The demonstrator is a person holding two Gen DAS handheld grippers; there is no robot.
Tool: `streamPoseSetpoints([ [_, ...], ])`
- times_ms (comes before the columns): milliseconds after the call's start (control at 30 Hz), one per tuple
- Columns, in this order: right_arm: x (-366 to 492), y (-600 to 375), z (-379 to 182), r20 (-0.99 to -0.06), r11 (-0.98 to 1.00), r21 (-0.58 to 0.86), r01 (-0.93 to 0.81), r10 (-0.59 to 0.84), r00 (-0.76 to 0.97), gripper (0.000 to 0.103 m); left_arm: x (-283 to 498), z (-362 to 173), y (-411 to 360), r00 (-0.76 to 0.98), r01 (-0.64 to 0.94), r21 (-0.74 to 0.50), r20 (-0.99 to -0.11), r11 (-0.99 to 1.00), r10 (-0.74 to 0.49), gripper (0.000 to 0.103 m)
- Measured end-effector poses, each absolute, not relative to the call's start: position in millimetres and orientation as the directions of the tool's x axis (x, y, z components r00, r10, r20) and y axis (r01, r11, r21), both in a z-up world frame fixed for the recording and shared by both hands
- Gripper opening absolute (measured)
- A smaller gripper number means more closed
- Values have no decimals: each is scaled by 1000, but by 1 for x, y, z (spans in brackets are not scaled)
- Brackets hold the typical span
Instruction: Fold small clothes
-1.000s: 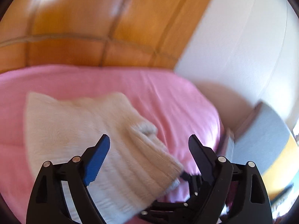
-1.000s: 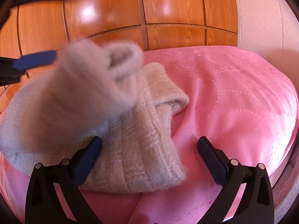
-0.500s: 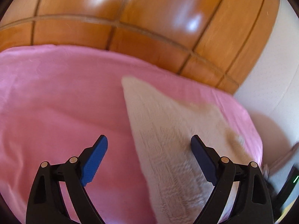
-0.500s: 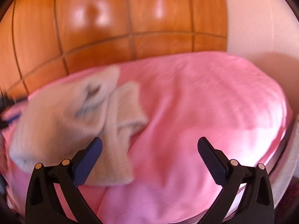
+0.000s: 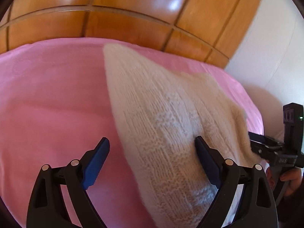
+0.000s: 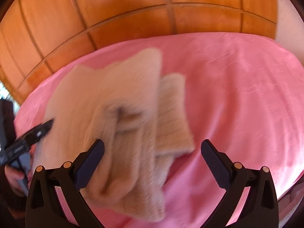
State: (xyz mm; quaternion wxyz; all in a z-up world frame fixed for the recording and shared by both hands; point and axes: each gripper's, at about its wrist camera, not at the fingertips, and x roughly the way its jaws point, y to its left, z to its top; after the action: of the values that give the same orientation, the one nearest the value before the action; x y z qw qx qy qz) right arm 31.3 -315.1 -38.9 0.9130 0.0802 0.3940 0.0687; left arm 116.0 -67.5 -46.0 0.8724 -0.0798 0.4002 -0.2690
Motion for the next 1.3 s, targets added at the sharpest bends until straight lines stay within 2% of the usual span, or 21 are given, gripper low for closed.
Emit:
streamPoseSetpoints([
  [100, 7, -310, -51, -715, 978, 191, -80, 194, 672, 101, 105, -45, -89, 523, 484, -270, -673, 832, -522, 89],
  [167, -12, -315, -65, -710, 965, 255, -57, 227, 667, 101, 96, -46, -99, 538, 516, -214, -673, 830, -507, 89],
  [267, -29, -333, -79, -680, 932, 362, -8, 270, 682, 101, 95, -50, -98, 532, 519, -231, -666, 823, -523, 89],
  [333, -33, -339, -79, -666, 925, 379, 7, 268, 696, 101, 99, -53, -94, 523, 508, -277, -653, 816, -548, 89],
  [400, -35, -343, -71, -660, 935, 354, 34, 224, 717, 101, 97, -51, -87, 538, 490, -298, -635, 819, -554, 89],
  [500, -39, -350, -45, -602, 944, 306, 128, 87, 794, 101, 86, -41, -77, 600, 471, -280, -593, 837, -537, 89],
  [567, -43, -351, -24, -535, 937, 326, 128, 72, 842, 101, 81, -37, -77, 627, 471, -254, -578, 845, -523, 89],
  [633, -33, -339, -9, -515, 943, 319, 96, 87, 853, 101, 78, -38, -83, 627, 484, -224, -586, 846, -514, 89],
  [700, -18, -321, -5, -532, 960, 272, 66, 93, 842, 101, 79, -39, -86, 623, 483, -224, -592, 847, -512, 89],
  [767, 5, -296, -7, -555, 982, 174, 72, 37, 831, 101, 82, -39, -89, 608, 485, -228, -605, 844, -513, 89],
  [933, 45, -287, -34, -632, 986, 46, 162, -97, 769, 101, 84, -39, -96, 581, 510, -200, -638, 837, -506, 90],
  [1100, 35, -343, -62, -656, 924, 167, 343, -156, 739, 101, 86, -42, -111, 559, 533, -194, -649, 824, -515, 91],
  [1300, 26, -355, -85, -575, 904, 269, 333, -126, 808, 101, 90, -44, -103, 541, 489, -262, -657, 832, -525, 93],
])
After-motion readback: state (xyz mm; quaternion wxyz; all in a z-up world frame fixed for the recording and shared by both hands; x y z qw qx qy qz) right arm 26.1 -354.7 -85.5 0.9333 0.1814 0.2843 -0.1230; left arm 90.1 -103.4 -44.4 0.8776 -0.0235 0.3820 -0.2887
